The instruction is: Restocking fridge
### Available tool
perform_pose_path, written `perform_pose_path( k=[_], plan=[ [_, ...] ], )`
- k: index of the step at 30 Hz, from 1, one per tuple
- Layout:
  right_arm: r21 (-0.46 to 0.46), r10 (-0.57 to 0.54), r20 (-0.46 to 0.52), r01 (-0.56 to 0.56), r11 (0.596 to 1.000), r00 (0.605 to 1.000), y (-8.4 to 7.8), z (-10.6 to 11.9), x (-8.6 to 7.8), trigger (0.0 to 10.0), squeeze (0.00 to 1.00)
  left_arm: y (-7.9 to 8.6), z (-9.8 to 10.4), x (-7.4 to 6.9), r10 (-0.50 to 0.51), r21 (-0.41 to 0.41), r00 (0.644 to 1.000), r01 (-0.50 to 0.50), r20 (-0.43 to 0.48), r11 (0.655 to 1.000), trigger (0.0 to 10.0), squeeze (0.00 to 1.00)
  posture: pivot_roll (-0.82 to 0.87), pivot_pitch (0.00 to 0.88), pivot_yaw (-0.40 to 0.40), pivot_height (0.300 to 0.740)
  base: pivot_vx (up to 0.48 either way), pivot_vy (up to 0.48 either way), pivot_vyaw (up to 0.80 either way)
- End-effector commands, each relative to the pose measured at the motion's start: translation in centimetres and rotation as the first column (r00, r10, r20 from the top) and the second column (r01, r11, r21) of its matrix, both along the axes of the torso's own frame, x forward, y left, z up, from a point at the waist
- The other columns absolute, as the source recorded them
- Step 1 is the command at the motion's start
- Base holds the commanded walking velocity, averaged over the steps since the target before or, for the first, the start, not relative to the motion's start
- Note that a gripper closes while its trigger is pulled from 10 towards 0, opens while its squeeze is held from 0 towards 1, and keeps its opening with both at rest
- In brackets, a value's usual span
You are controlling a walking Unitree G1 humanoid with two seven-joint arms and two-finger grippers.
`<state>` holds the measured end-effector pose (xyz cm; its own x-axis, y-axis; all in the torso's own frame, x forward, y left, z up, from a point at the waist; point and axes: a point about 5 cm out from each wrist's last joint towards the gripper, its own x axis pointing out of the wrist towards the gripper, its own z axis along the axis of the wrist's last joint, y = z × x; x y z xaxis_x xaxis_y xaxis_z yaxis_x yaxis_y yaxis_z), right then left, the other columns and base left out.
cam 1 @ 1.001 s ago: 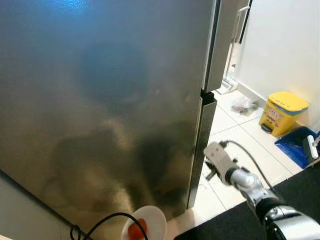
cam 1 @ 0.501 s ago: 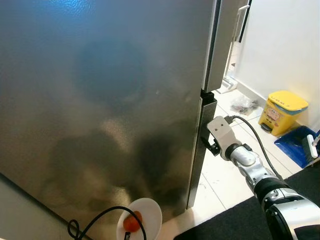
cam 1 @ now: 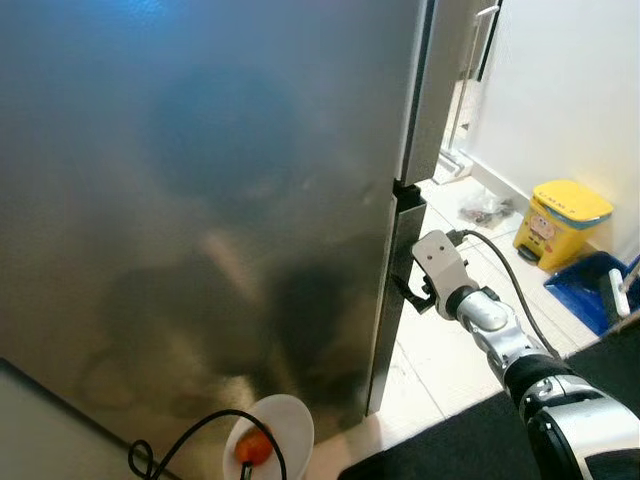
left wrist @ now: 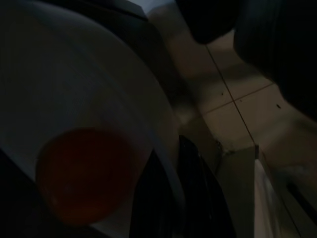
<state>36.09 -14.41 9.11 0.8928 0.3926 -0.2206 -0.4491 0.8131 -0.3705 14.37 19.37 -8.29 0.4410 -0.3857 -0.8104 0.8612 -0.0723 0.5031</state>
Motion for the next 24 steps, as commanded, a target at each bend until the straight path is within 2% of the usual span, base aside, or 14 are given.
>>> perform_pose_path(
  k=[1,9,18,24],
  plan=[
    [0.017,0.005,0.015,-0.005,1.0,1.0,0.0,0.3,0.1,10.0,0.0,0.2,0.1,0.2,0.015,-0.003,1.0,-0.015,0.003,1.0,10.0,0.0,-0.02,0.003,-0.014,0.74,0.0,0.0,0.0],
    [0.026,0.032,0.005,-0.033,0.999,0.999,0.3,0.1,-0.1,10.0,0.0,0.1,0.2,0.3,0.025,-0.012,1.0,-0.025,-0.018,1.0,10.0,0.0,-0.03,0.0,-0.014,0.74,0.0,0.0,0.0],
    [0.03,0.067,-0.004,-0.067,0.997,0.998,0.6,-0.1,-0.3,10.0,0.0,0.1,0.3,0.7,0.047,-0.017,0.999,-0.048,-0.024,0.999,10.0,0.0,-0.03,0.0,-0.012,0.74,0.0,-0.434,0.0],
    [0.038,0.106,-0.008,-0.106,0.994,0.994,1.1,-0.1,-0.4,10.0,0.0,-0.1,0.3,0.8,0.048,-0.032,0.999,-0.049,-0.021,0.998,10.0,0.0,-0.03,0.004,-0.009,0.74,0.0,0.0,0.0]
  ],
)
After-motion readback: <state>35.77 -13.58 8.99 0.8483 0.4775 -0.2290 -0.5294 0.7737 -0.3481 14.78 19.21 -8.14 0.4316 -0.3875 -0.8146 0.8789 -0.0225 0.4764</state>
